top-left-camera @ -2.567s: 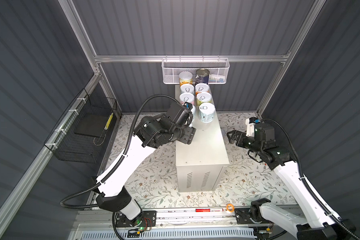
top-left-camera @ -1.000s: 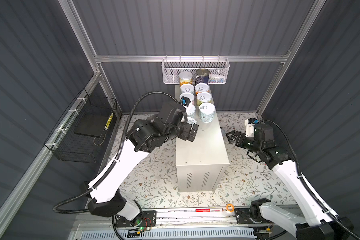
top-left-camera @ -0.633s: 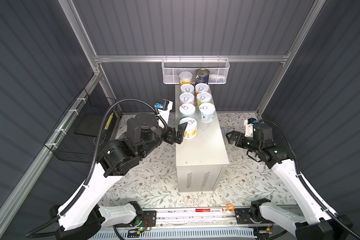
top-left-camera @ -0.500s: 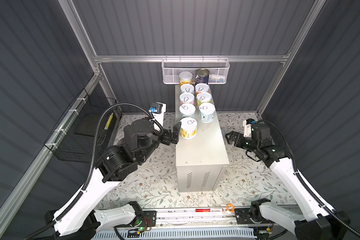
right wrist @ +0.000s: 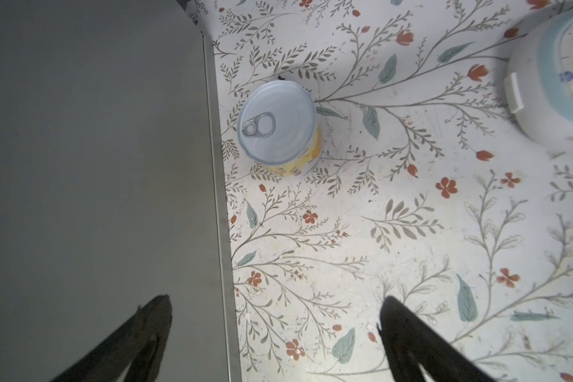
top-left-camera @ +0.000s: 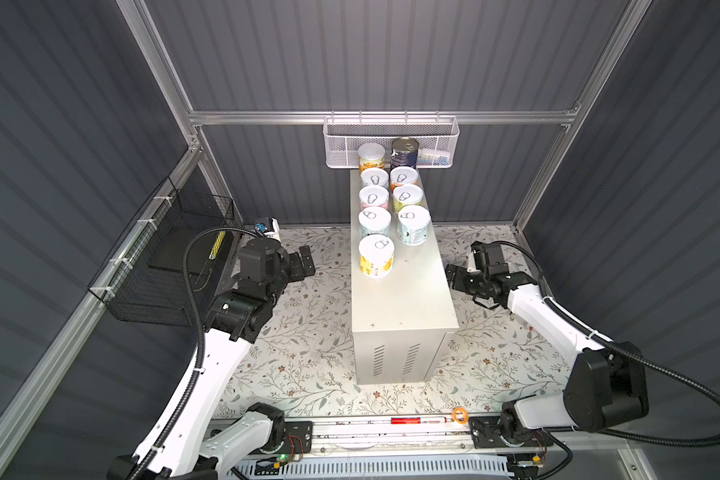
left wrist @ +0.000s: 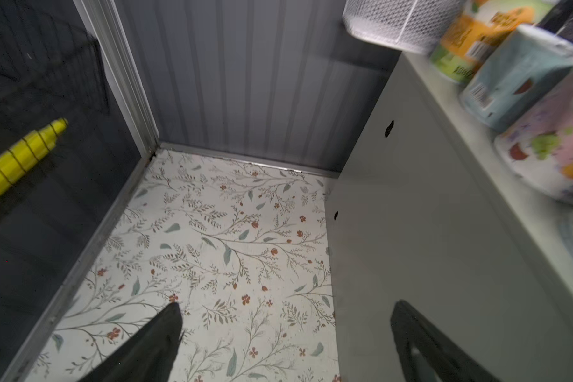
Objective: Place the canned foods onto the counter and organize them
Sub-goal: 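Withdraw the left gripper while the right gripper reaches toward the small yellow can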
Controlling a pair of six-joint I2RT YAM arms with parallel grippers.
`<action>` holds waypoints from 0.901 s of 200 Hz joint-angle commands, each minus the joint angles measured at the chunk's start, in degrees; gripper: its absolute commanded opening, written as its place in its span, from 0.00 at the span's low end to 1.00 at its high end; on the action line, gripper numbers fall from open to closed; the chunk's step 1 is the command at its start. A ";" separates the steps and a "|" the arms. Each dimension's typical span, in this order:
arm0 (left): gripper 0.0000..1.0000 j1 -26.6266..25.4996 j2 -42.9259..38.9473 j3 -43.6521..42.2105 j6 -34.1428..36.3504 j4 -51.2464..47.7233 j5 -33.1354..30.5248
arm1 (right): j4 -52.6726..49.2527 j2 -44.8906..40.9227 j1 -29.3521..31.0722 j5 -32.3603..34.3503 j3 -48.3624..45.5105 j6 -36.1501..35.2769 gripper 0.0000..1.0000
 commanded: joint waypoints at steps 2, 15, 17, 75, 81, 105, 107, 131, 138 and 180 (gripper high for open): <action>0.99 3.20 1.28 -3.72 -3.39 5.75 8.01 | 2.50 1.53 -0.64 2.19 2.86 0.03 0.99; 0.99 3.45 2.56 -5.25 -3.26 7.24 8.12 | 2.80 2.69 -0.86 1.96 3.45 0.39 0.99; 0.99 3.45 2.82 -5.44 -3.15 7.48 8.08 | 2.91 2.84 -0.93 1.96 3.55 0.44 0.99; 0.99 3.54 7.09 -12.97 -3.58 16.70 8.43 | 2.93 8.37 -1.93 0.64 8.36 2.00 0.99; 0.99 3.54 7.81 -13.22 -3.57 17.34 8.79 | 2.90 8.95 -1.92 0.73 8.91 2.26 0.99; 0.99 3.55 10.49 -14.40 -4.12 18.82 10.50 | 1.90 11.39 -2.16 0.78 11.36 3.00 0.99; 0.99 3.57 10.60 -14.52 -4.24 19.08 10.59 | 1.92 11.54 -2.18 0.78 11.44 3.11 0.99; 0.99 3.54 12.07 -15.82 -4.96 21.08 12.02 | 1.94 13.29 -2.19 0.86 13.18 3.58 0.99; 0.99 3.54 12.41 -16.05 -5.27 21.30 12.60 | 1.70 14.04 -2.18 0.70 13.86 3.77 0.99; 0.99 3.54 13.01 -16.76 -5.08 21.56 13.25 | 0.24 19.48 -2.18 0.89 18.22 3.91 0.99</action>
